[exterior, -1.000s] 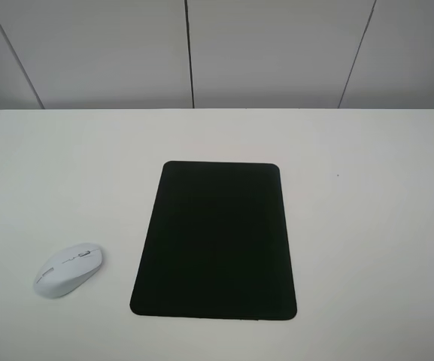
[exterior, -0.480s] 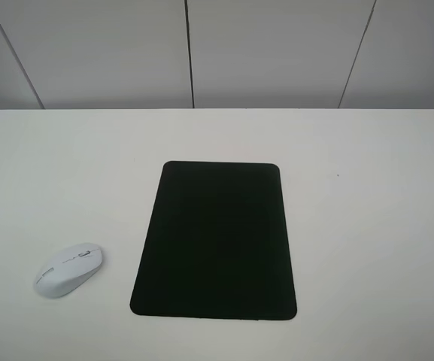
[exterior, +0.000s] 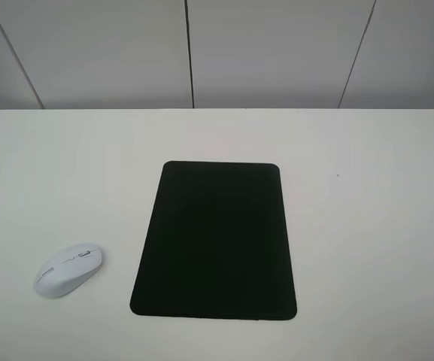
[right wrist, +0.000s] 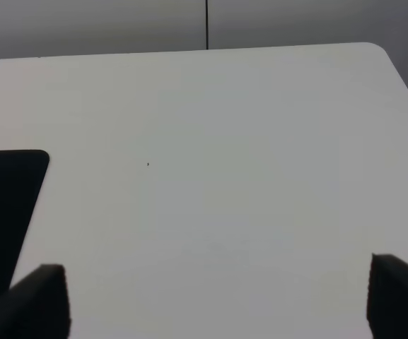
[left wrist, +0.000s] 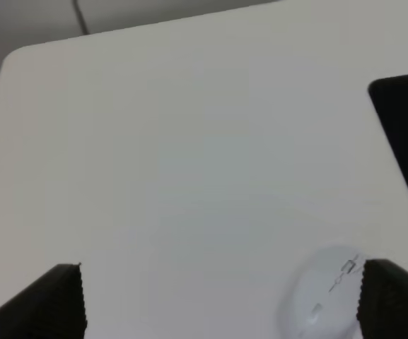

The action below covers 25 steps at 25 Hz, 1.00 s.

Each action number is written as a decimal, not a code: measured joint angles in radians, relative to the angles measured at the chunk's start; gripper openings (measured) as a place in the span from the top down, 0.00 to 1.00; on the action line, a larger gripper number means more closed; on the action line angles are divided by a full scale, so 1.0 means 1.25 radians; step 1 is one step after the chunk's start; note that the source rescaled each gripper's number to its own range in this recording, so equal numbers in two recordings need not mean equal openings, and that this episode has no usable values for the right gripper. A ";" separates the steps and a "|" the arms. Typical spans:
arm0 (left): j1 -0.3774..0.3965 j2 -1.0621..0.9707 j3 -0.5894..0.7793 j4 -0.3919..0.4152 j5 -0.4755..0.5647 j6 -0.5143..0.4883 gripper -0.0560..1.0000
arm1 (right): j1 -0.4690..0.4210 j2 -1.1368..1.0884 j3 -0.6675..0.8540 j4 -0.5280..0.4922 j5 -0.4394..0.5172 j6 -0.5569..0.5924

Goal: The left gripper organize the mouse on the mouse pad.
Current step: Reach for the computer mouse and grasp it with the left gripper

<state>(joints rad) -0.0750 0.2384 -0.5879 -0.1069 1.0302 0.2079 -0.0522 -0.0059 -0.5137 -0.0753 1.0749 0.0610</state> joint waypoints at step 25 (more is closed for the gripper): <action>-0.298 0.892 -0.026 -0.040 -0.217 0.269 0.00 | 0.000 0.000 0.000 0.000 0.000 0.000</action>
<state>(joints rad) -0.4475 1.3533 -0.6210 -0.1566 0.7594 0.5436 -0.0522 -0.0059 -0.5137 -0.0753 1.0749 0.0610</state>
